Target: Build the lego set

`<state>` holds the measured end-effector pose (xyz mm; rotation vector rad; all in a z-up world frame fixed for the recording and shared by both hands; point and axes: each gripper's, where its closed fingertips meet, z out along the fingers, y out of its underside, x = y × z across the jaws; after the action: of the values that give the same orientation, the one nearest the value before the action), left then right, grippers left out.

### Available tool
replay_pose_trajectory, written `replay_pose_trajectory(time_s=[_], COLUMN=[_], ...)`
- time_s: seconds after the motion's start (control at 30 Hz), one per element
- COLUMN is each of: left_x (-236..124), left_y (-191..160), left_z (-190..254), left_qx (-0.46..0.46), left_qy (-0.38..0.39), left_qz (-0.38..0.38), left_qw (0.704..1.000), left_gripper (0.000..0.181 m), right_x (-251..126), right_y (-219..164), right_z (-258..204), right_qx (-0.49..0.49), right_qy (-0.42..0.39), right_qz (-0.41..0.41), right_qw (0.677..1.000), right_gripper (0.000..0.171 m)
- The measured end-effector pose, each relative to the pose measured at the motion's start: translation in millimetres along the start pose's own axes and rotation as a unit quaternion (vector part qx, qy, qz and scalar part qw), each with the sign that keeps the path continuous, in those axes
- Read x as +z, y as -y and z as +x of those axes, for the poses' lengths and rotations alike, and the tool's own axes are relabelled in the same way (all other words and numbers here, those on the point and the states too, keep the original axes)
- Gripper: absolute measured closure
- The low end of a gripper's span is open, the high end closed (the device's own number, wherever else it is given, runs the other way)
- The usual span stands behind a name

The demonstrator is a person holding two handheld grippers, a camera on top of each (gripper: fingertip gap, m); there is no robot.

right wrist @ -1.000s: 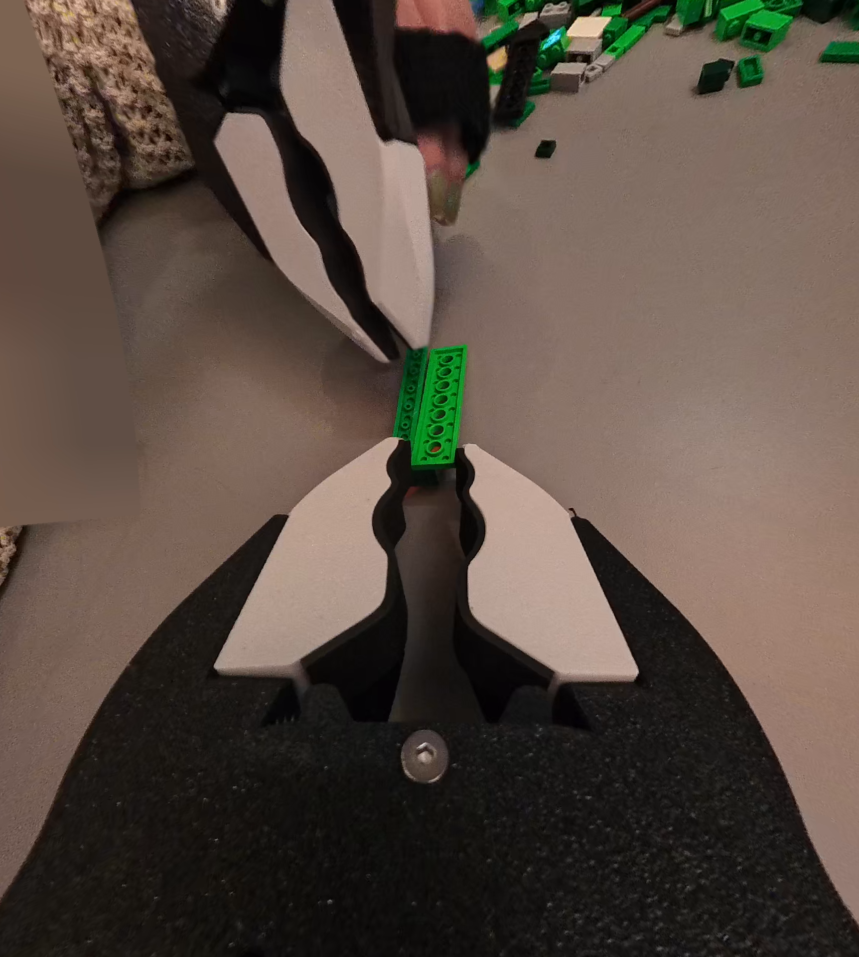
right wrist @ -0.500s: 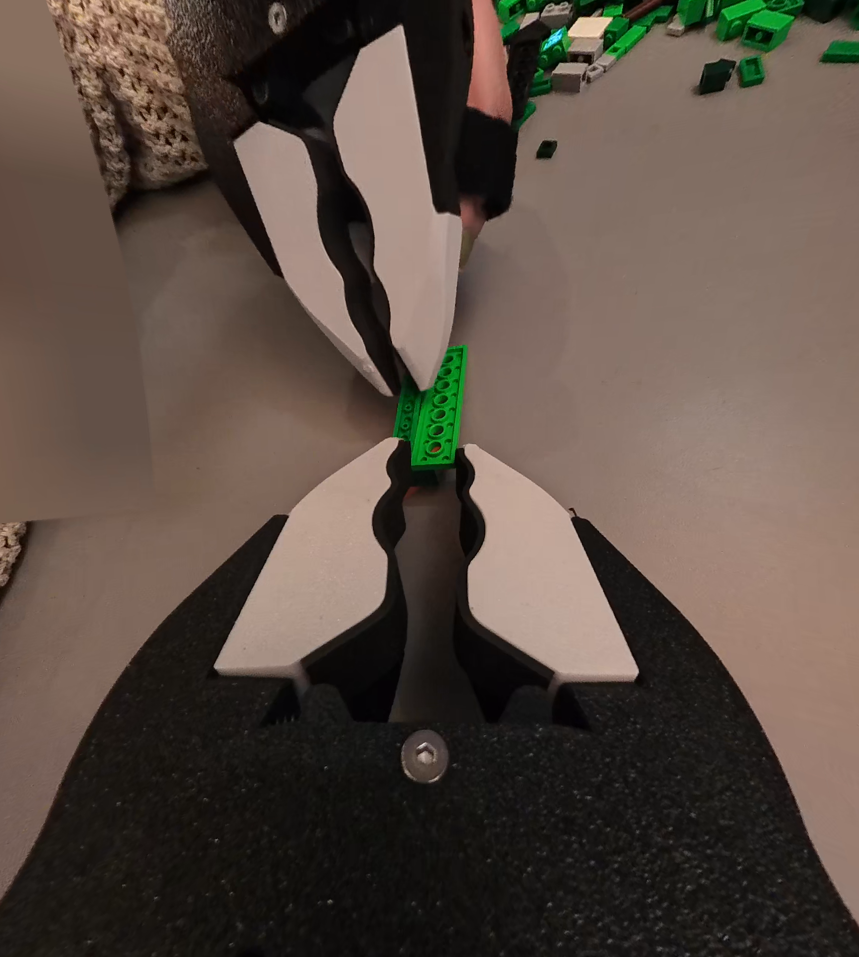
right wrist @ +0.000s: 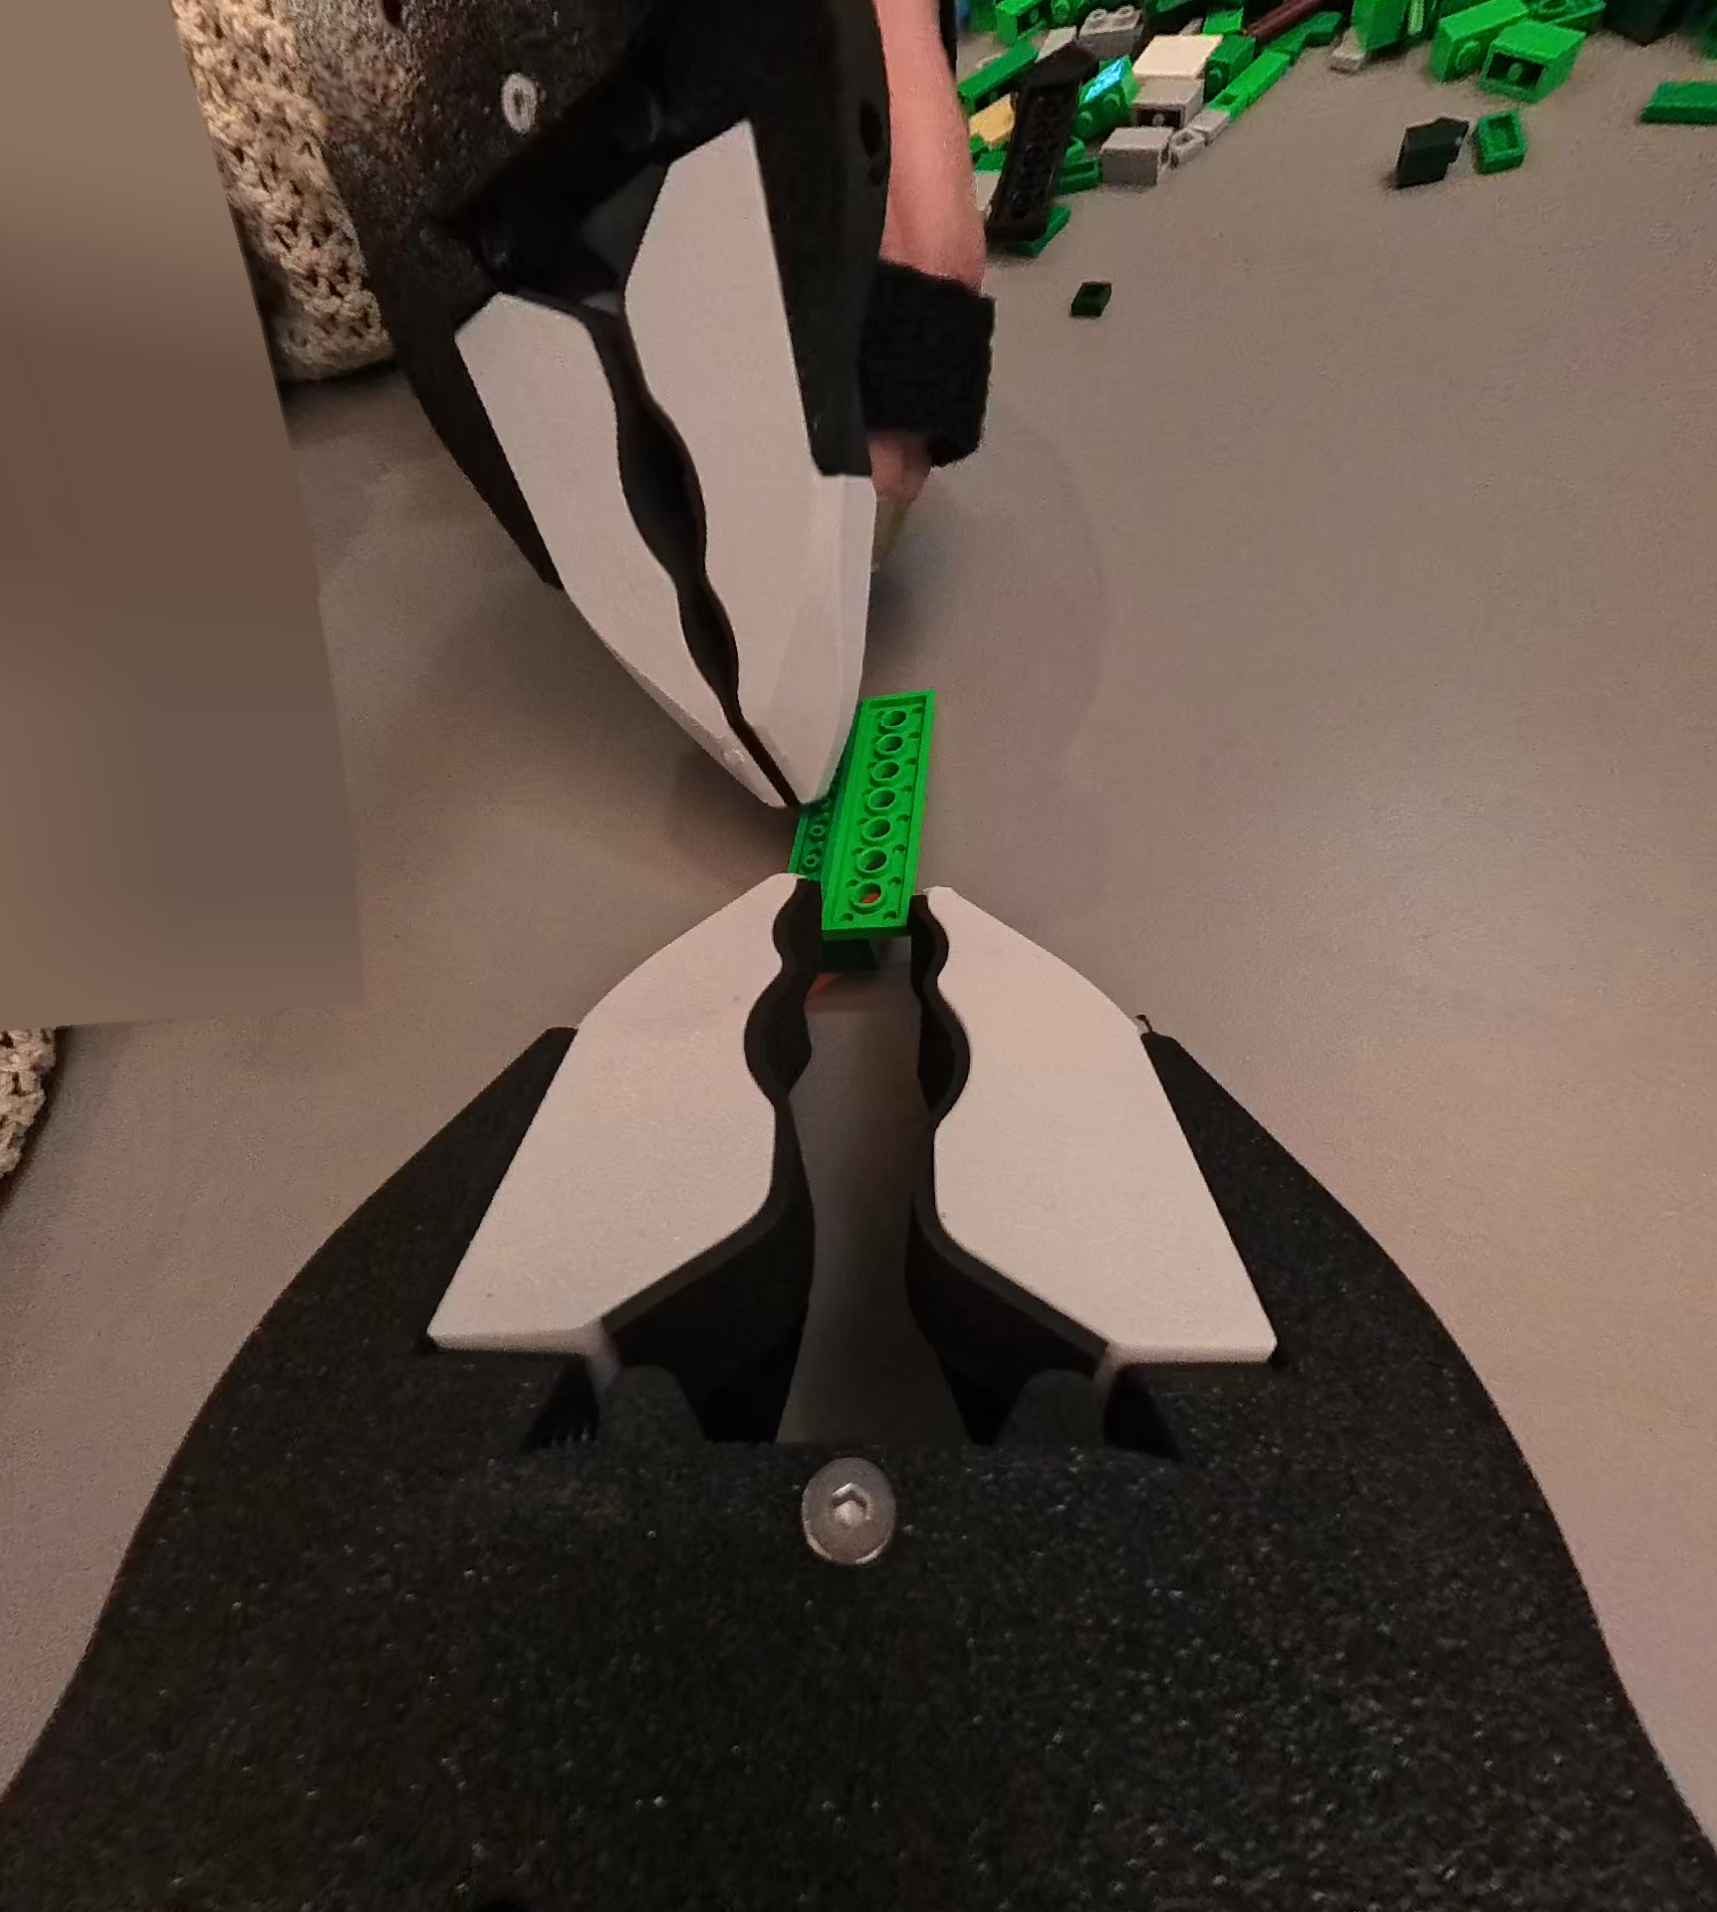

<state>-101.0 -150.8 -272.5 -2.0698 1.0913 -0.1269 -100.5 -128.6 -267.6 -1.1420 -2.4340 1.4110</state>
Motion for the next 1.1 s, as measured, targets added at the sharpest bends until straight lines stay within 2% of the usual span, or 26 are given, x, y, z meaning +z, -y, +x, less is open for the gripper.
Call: replay_pose_trajectory(time_s=[0.1, 0.2, 0.3, 0.47, 0.63, 0.7, 0.83, 1.1], left_x=[-4, -4, -1, 7, -1, -4, 5, 11], left_y=[-1, -2, -3, -1, 21, 25, 21, 19], left_z=[-1, -1, -4, -5, -5, -2, -1, -6], left_qx=[-0.018, -0.038, -0.018, -0.026, 0.042, 0.082, 0.124, 0.109], left_qy=[-0.006, -0.016, 0.004, 0.009, 0.092, 0.129, 0.168, 0.184], left_qz=[0.005, 0.008, 0.007, 0.001, 0.064, 0.067, 0.031, 0.016], left_qw=[1.000, 0.999, 1.000, 1.000, 0.993, 0.986, 0.977, 0.977], left_gripper=[0.159, 0.163, 0.166, 0.147, 0.173, 0.181, 0.181, 0.181], right_x=[0, 0, 0, 0, 0, 0, 0, 0], right_y=[0, 0, 0, 0, 0, -1, -1, -1], right_z=[0, 0, 0, 0, 0, 0, 0, 0], right_qx=[-0.001, -0.001, -0.001, -0.003, -0.005, -0.006, -0.007, -0.010], right_qy=[0.000, 0.000, 0.000, -0.002, -0.004, -0.004, -0.005, -0.007], right_qz=[0.000, 0.000, 0.000, 0.000, -0.001, -0.001, -0.002, -0.002], right_qw=[1.000, 1.000, 1.000, 1.000, 1.000, 1.000, 1.000, 1.000], right_gripper=[0.154, 0.154, 0.154, 0.154, 0.154, 0.154, 0.154, 0.154])
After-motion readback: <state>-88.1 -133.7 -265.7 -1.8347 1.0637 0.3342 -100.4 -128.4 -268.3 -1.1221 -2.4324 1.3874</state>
